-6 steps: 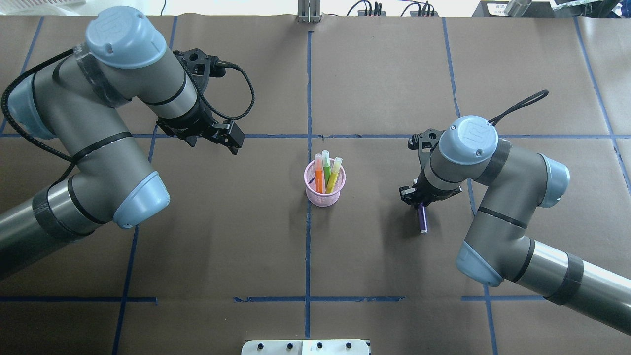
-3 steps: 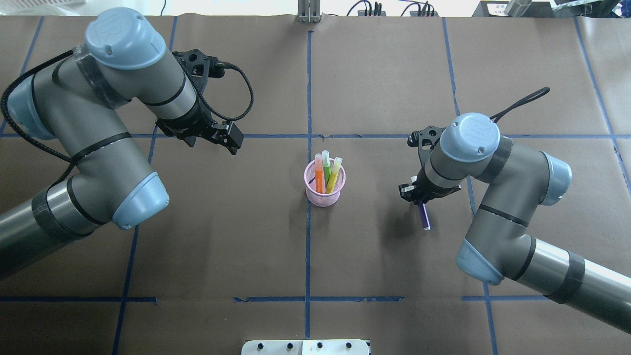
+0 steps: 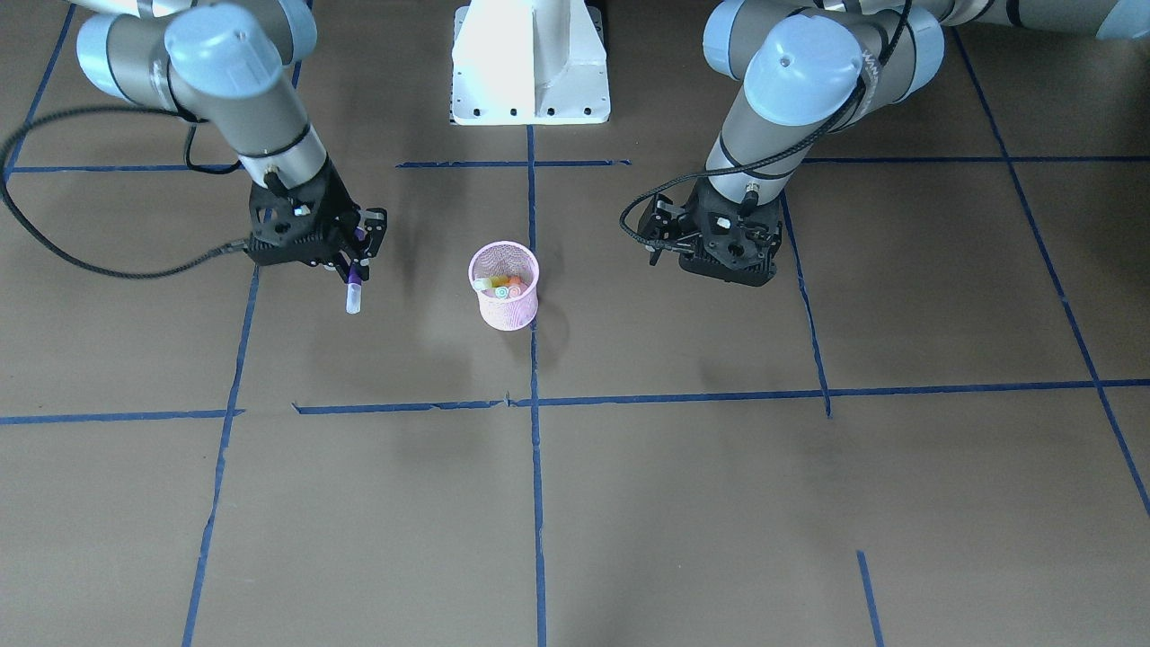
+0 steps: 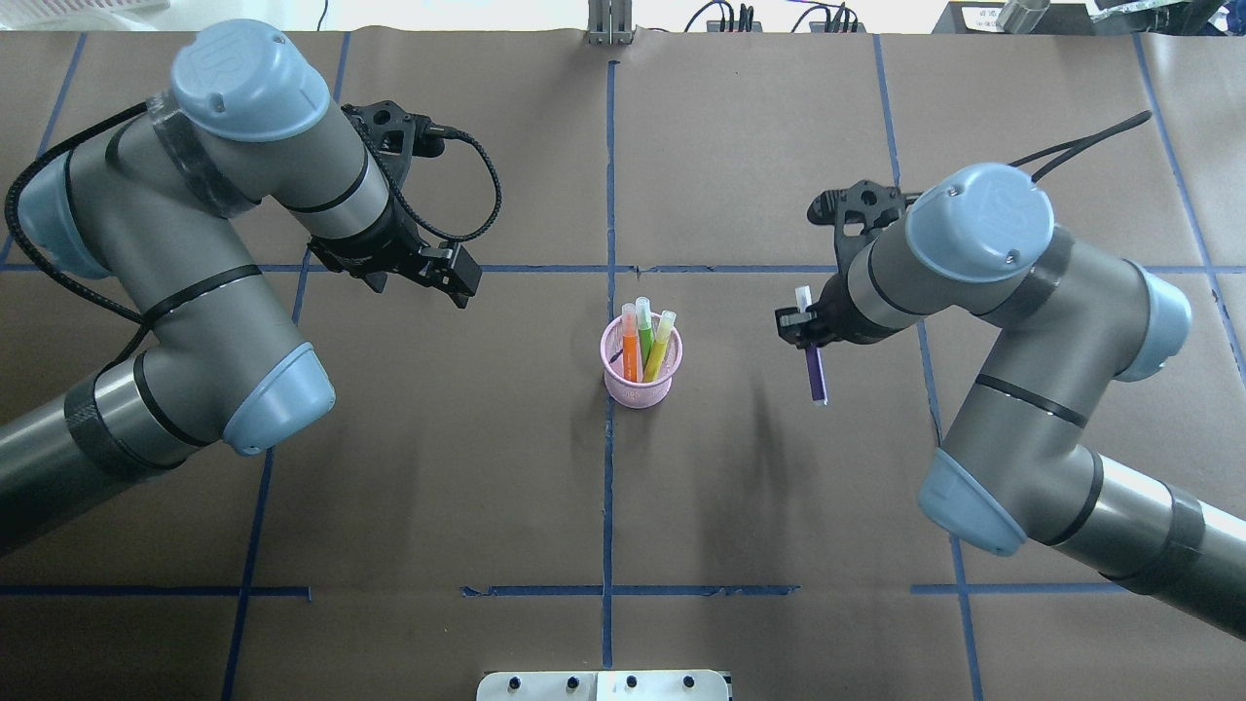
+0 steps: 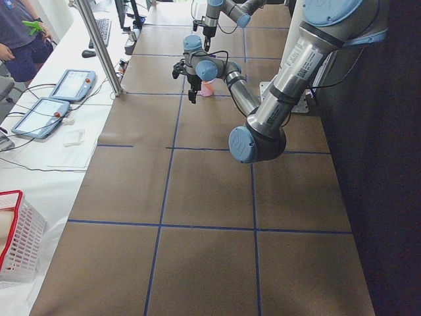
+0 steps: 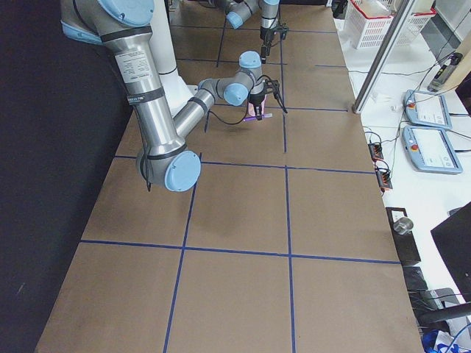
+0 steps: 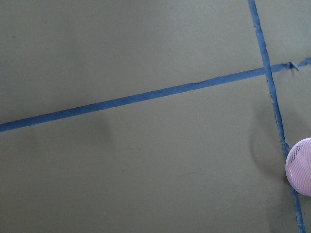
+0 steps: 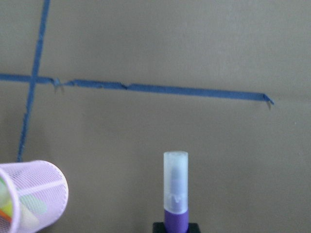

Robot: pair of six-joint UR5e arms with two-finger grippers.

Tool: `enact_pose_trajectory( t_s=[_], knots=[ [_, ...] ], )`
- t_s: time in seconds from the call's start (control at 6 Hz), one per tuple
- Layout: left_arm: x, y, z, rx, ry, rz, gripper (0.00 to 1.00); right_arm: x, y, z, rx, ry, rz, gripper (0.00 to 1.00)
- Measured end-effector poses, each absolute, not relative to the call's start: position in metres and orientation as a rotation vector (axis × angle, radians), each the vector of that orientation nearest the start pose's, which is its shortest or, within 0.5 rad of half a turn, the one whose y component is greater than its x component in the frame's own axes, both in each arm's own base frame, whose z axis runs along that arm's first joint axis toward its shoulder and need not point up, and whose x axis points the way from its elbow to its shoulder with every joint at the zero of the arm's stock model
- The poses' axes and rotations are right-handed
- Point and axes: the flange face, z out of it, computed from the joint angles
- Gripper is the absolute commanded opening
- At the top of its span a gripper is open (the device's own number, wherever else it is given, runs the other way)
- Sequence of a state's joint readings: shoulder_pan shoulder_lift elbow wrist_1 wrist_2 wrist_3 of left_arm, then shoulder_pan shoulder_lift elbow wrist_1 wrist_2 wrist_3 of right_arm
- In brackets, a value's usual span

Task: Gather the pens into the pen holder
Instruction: 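Carry the purple marker with the right gripper and drop it into the pink cup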

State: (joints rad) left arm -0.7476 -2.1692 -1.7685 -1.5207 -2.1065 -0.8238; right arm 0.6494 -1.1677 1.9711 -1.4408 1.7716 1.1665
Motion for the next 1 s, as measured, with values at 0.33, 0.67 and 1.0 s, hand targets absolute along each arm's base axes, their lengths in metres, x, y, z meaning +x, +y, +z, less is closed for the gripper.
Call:
enact_pose_trajectory(
  t_s=[0.33,0.67,1.0],
  knots=[
    [0.421,-0.501,0.234,0.116,0.869,0.2,1.0,-0.425,-0.414,0.197,0.512,-0.912,0.387,0.0],
    [0.422,-0.501,0.234,0.116,0.869,0.199,1.0,-0.479,-0.375,0.174,0.678,-0.907,0.55,0.0],
    [0.422,-0.501,0.234,0.116,0.87,0.198,1.0,-0.52,-0.359,0.172,0.762,-0.877,0.61,0.0]
  ],
)
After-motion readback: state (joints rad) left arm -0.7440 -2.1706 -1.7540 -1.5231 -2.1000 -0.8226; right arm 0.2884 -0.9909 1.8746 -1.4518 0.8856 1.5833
